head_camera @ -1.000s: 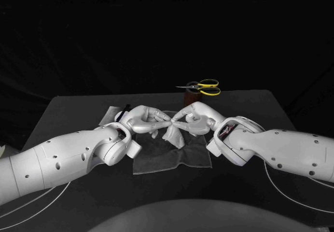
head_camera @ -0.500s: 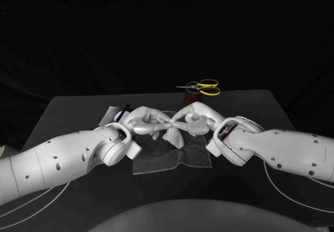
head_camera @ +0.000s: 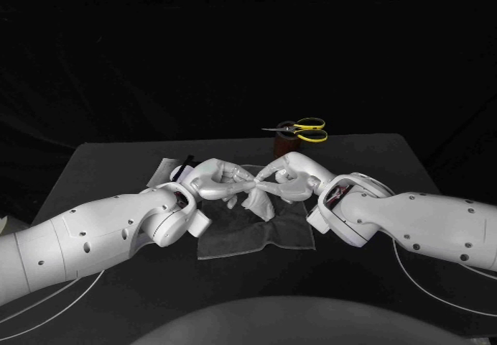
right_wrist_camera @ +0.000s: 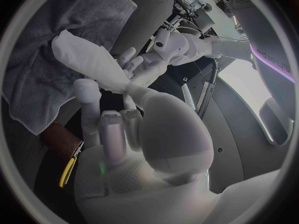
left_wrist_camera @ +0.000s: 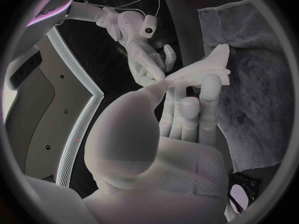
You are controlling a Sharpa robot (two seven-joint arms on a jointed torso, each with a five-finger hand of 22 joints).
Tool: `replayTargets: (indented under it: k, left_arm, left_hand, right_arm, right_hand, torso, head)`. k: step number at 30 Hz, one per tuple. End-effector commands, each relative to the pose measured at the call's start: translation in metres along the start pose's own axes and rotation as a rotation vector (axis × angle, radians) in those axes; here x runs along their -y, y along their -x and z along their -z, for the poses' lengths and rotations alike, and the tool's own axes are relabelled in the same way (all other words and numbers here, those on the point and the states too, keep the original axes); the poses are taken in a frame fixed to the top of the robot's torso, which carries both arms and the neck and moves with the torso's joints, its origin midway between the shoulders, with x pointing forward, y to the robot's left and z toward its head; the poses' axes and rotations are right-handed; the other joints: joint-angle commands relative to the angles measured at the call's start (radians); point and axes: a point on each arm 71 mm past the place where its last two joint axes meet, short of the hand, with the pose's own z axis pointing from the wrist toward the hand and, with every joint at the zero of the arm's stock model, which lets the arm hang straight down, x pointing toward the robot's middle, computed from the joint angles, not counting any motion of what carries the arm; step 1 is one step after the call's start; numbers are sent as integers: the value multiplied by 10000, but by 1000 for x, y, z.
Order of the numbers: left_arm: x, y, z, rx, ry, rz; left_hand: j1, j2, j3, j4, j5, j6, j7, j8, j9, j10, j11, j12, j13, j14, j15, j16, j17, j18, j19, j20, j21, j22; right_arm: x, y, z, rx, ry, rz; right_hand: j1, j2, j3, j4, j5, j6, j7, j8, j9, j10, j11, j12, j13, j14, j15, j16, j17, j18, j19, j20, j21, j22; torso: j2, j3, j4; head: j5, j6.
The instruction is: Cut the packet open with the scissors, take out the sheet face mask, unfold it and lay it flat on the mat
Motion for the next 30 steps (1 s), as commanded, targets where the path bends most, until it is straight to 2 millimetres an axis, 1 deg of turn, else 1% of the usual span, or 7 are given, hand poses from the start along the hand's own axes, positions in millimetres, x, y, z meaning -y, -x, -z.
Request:
replayTargets:
  k: [1,3,4,9,15,24,30]
  left_arm:
    - [3,-4,-1,-351,-216,290]
    - [3,-5,-1,-370,-238,290]
    - [3,-5,-1,-384,-249,273]
    - [4,-7,-2,-478,-318,139]
    - [5,-7,-2,-422,-387,-4]
    - [5,-4,-1,10,-463,-5]
    - [6,-1,-1,250,-487,22]
  left_hand:
    - [123,159,51,-30,-61,174,-34,45,37,26,-96,85,41,6,-14,59,62,72,-16,37,3,31]
    - [261,220,100,-115,-61,309,-95,113,65,95,-152,138,73,61,-55,97,188,67,13,14,54,91]
    - [510,298,208,-297,-60,496,-165,221,114,189,-237,207,115,220,-121,193,503,57,65,-24,141,185]
    - [820,349,460,-682,-58,835,-189,450,241,451,-365,338,225,576,-252,423,1219,-28,310,-162,563,634]
    - [671,303,770,-809,-55,944,-253,564,341,643,-467,435,359,891,-344,632,1826,-105,517,-257,973,1063]
    - [-22,-9,1916,-1052,-52,950,-375,875,842,694,-586,868,977,1356,-449,1016,2844,-242,810,-360,1780,1938]
    - [-306,-96,2543,-1260,-47,854,-378,1044,1200,600,-585,1107,1312,1525,-450,1156,3220,-309,965,-371,2174,2372]
  right_arm:
    - [-1,-1,0,-176,116,91]
    - [-1,-1,0,-162,118,96]
    - [-1,-1,0,-150,119,98]
    - [-1,0,0,-91,116,106]
    - [0,0,0,-67,80,133]
    - [1,1,1,-146,66,286]
    - [3,3,2,-40,21,407]
  right_hand:
    - [17,72,84,-1,54,-12,32,42,12,714,17,-30,2025,946,-28,29,2323,191,-77,24,-36,641]
    - [17,72,84,-1,54,-12,32,42,12,714,17,-30,2025,946,-28,29,2323,191,-77,24,-36,641]
    - [17,72,84,-1,54,-12,32,42,12,714,17,-30,2025,946,-28,29,2323,191,-77,24,-36,641]
    - [10,86,94,3,54,-18,35,42,12,714,21,-26,2027,945,-24,29,2321,189,-76,26,-26,645]
    - [8,91,99,5,53,-18,35,44,12,716,22,-20,2031,950,-23,34,2334,185,-71,27,-7,650]
    - [1,92,118,-14,53,33,19,88,32,711,16,-29,2026,948,-19,33,2331,189,-84,32,-33,649]
    - [-6,82,128,-31,53,77,4,126,48,710,5,-30,2026,951,-23,36,2338,188,-82,33,-17,656]
  torso:
    - [-1,-1,1]
    - [-2,-2,1]
    - [-3,-1,3]
    - [0,1,3]
    - [1,0,-5]
    - [-2,2,-6]
    - [3,2,-1]
  head:
    - [-9,0]
    - [-9,0]
    - [-8,0]
    - [7,0]
    - [2,0]
    - [5,0]
    - [-2,0]
